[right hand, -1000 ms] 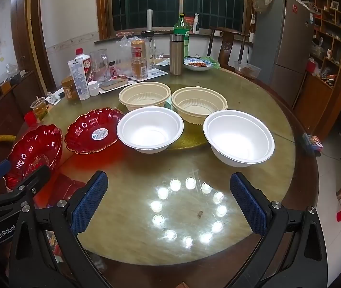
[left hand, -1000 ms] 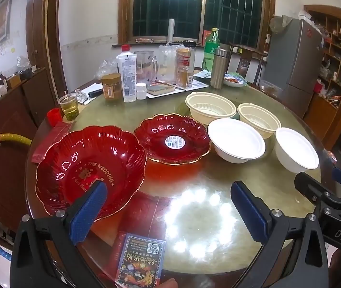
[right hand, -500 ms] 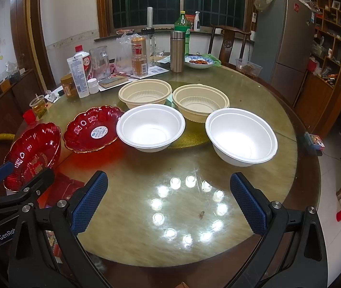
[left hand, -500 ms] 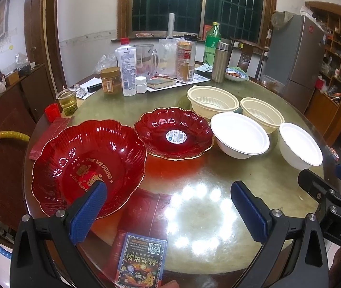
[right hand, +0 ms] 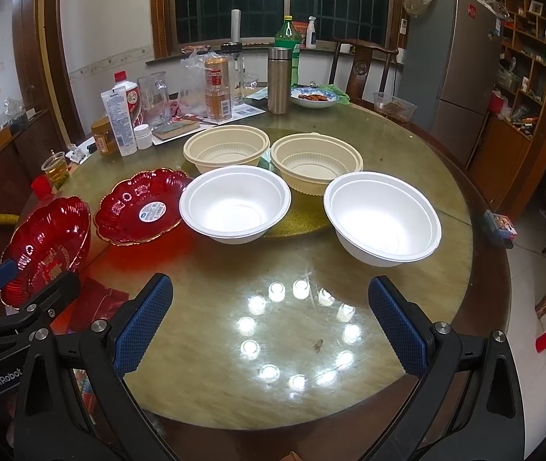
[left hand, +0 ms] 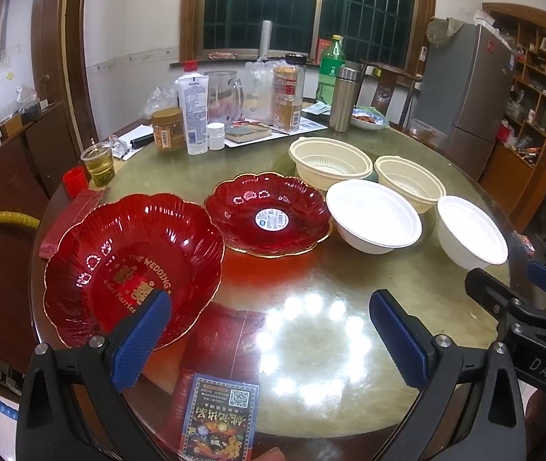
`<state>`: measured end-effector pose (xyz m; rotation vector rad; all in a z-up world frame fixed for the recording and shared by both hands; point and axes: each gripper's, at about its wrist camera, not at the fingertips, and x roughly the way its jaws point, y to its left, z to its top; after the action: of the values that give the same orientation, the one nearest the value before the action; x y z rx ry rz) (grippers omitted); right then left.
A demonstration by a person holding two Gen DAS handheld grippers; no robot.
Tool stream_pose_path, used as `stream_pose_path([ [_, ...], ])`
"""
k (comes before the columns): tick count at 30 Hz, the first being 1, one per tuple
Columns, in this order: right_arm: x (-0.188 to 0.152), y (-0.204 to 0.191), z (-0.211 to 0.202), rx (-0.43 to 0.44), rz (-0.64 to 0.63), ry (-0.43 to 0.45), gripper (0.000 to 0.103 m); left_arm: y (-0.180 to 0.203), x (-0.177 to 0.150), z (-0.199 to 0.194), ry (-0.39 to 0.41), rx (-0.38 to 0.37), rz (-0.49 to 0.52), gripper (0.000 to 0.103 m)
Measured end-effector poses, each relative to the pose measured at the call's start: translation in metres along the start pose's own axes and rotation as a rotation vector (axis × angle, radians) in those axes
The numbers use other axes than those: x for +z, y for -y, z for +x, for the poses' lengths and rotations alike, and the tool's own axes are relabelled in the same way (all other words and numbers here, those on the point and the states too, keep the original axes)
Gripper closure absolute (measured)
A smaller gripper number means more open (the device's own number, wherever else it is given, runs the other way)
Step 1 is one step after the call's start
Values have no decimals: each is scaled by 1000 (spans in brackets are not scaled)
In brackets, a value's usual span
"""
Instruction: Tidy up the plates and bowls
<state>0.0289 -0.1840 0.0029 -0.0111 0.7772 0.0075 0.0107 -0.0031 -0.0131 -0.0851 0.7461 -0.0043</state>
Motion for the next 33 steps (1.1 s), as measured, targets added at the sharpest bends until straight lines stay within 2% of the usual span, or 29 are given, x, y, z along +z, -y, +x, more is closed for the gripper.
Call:
stream_pose_path([
  [33, 2, 0, 2, -4, 4, -2, 0, 3, 0, -4, 7, -13, 12, 0],
])
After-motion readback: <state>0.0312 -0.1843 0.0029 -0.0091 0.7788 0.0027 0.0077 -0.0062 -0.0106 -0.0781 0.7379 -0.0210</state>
